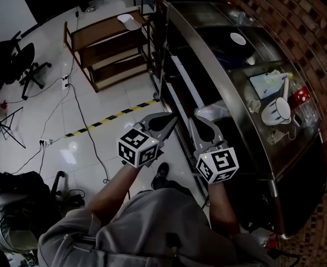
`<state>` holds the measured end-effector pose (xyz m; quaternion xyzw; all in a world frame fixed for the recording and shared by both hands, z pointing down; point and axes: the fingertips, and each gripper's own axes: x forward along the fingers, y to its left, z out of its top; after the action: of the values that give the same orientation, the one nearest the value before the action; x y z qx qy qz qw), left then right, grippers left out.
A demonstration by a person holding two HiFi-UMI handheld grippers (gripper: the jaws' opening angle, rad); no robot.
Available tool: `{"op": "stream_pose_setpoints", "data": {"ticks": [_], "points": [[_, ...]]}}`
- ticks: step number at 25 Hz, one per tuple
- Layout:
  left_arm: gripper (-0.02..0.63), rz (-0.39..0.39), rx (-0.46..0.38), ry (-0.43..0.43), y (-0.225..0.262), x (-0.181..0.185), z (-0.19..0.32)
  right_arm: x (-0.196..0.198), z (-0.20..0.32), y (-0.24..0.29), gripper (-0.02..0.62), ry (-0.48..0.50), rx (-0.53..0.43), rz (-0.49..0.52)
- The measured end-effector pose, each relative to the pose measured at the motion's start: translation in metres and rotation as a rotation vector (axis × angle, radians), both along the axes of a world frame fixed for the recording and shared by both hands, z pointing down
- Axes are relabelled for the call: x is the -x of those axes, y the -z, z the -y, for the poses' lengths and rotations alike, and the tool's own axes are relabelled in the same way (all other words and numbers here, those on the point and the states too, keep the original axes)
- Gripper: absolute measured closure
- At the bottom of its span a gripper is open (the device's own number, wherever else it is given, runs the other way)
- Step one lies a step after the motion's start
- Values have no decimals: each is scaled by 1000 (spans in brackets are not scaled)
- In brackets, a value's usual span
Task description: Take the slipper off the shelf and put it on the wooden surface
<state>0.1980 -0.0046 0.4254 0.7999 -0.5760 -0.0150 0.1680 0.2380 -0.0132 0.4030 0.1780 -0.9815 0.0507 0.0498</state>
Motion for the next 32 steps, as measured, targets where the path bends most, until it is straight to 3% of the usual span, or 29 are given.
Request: {"op": "stream_pose_setpoints", "data": {"ticks": [5,14,24,30,32], "points": [[601,30,20,-61,-1,24,49,24,32,-10,595,-30,23,-30],[601,61,59,-290,-22,10,113,26,78,-39,595,-193,81,-74],[601,108,83,-622,-54,2,155,0,123,-79,595,-637,154,-112],[601,80,89,-802,-66,-20,162,-49,116,-89,595,-946,205,-112],[601,77,98,-836,-70,-24,161,-66,109,-99,560,-1032,248,-104]]}}
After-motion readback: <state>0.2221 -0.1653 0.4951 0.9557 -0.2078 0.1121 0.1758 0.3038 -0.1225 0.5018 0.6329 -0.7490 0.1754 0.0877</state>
